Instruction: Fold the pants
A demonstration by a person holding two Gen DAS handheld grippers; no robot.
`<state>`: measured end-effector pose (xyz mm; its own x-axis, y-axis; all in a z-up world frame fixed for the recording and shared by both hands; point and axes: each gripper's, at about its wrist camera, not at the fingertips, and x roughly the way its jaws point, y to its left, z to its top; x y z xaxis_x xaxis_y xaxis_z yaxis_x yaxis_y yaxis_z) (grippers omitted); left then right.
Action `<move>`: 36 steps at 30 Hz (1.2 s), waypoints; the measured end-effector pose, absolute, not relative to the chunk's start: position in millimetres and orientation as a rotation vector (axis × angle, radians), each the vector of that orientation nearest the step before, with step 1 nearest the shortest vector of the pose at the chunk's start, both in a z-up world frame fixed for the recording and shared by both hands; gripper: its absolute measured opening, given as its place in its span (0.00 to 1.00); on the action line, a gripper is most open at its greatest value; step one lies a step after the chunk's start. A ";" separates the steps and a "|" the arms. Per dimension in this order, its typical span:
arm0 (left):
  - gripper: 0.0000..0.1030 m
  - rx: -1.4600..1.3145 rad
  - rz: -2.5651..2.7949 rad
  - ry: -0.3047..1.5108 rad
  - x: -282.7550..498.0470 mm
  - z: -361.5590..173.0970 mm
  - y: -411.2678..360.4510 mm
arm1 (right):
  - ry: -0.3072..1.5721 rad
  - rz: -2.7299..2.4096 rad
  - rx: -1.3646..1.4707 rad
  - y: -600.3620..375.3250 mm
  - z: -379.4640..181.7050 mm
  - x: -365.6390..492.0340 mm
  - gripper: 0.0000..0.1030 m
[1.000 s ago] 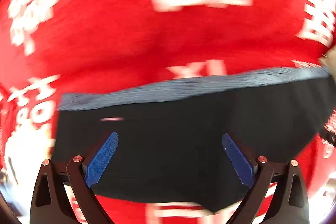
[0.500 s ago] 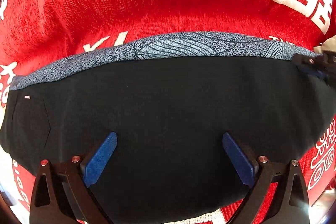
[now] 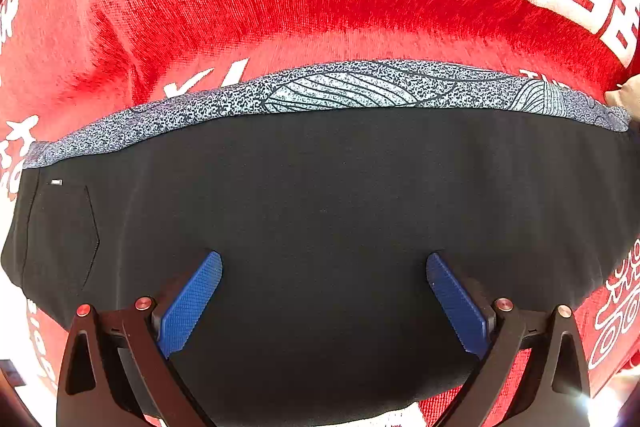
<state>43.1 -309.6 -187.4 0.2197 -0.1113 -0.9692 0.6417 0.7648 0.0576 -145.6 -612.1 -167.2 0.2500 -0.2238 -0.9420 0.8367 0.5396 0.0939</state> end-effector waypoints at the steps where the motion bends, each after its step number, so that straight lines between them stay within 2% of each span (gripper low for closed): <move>1: 1.00 0.509 -0.553 1.248 37.4 -185.7 -309.9 | 1.093 -0.782 0.674 -595.2 -167.1 -149.7 0.42; 4: 1.00 0.517 -0.553 1.249 37.8 -185.1 -306.2 | 1.156 -0.738 0.656 -555.6 -182.4 -159.0 0.44; 9: 1.00 0.535 -0.576 1.239 37.9 -184.0 -310.2 | 1.072 -0.945 0.652 -570.7 -177.3 -198.3 0.43; 15: 1.00 0.569 -0.539 1.255 41.9 -179.1 -316.8 | 0.912 -0.826 0.927 -566.3 -142.1 -232.0 0.46; 22: 1.00 0.568 -0.621 1.234 17.8 -151.6 -339.2 | 0.730 -0.665 1.398 -513.3 -185.0 -277.8 0.46; 27: 1.00 0.573 -0.669 1.216 -0.4 -146.6 -365.6 | 0.679 -0.668 1.460 -516.9 -207.4 -278.6 0.46; 36: 1.00 0.569 -0.635 1.208 -4.0 -142.3 -377.3 | 0.610 -0.676 1.535 -533.0 -209.6 -291.0 0.46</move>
<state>-4.0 -377.3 -142.3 0.2270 -0.1421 -0.9635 0.7130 0.6982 0.0650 -291.0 -533.0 -209.6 0.6847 -0.0139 -0.7287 0.7263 -0.0711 0.6837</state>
